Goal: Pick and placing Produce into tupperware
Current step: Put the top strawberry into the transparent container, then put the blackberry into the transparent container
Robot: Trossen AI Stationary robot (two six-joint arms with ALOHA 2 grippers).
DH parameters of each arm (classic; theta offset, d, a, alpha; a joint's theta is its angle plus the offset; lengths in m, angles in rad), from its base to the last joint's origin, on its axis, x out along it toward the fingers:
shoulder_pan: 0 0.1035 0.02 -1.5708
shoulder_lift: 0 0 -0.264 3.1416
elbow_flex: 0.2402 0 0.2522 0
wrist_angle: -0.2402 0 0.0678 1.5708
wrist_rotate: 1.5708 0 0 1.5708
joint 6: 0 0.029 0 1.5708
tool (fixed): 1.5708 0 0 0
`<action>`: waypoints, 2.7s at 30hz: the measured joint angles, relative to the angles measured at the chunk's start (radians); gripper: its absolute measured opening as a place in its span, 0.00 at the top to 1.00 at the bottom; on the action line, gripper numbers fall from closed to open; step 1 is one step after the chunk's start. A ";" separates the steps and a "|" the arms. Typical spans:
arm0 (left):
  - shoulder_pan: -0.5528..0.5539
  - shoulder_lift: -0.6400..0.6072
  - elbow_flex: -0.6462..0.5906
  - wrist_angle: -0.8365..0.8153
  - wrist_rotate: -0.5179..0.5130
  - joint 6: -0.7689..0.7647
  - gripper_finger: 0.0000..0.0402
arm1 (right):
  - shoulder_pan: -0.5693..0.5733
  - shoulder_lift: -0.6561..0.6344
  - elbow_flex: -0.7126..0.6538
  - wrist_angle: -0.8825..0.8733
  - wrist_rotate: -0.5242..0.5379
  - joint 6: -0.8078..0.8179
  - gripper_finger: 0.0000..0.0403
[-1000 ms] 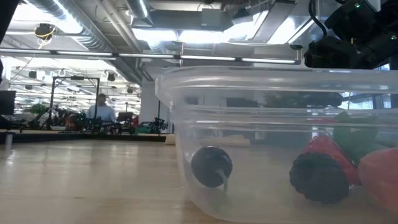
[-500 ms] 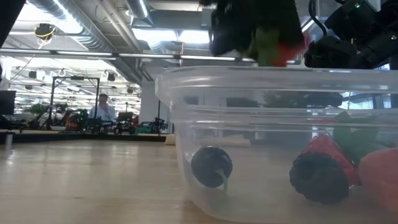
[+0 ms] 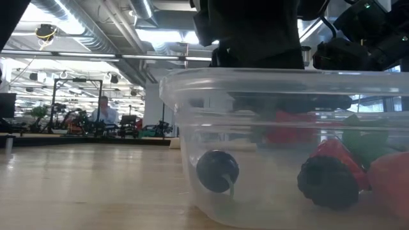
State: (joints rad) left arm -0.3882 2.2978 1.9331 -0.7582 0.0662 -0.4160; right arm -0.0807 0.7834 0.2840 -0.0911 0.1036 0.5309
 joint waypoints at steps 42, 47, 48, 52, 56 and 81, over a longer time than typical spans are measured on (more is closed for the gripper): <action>0.041 -0.176 0.000 -0.339 0.236 0.033 0.26 | -0.001 0.006 0.000 -0.007 0.000 -0.012 0.28; 0.035 -0.295 0.000 -0.464 0.119 -0.007 0.26 | -0.002 0.010 0.000 -0.006 0.001 -0.012 0.28; 0.032 -0.322 0.000 -0.487 0.090 -0.031 0.26 | -0.002 0.010 0.000 -0.006 0.001 -0.012 0.28; 0.003 -0.390 0.001 -0.529 -0.003 -0.128 0.26 | -0.002 0.010 0.000 -0.005 0.001 -0.012 0.28; -0.066 -0.398 0.002 -0.564 -0.143 -0.121 0.26 | -0.002 0.010 0.000 -0.005 0.001 -0.012 0.28; -0.269 -0.335 -0.228 -0.453 -0.129 -0.516 0.26 | -0.002 0.013 0.000 -0.006 0.001 -0.015 0.28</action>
State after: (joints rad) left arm -0.6569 1.9629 1.7054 -1.2111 -0.0630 -0.9320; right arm -0.0826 0.7963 0.2840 -0.0967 0.1043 0.5156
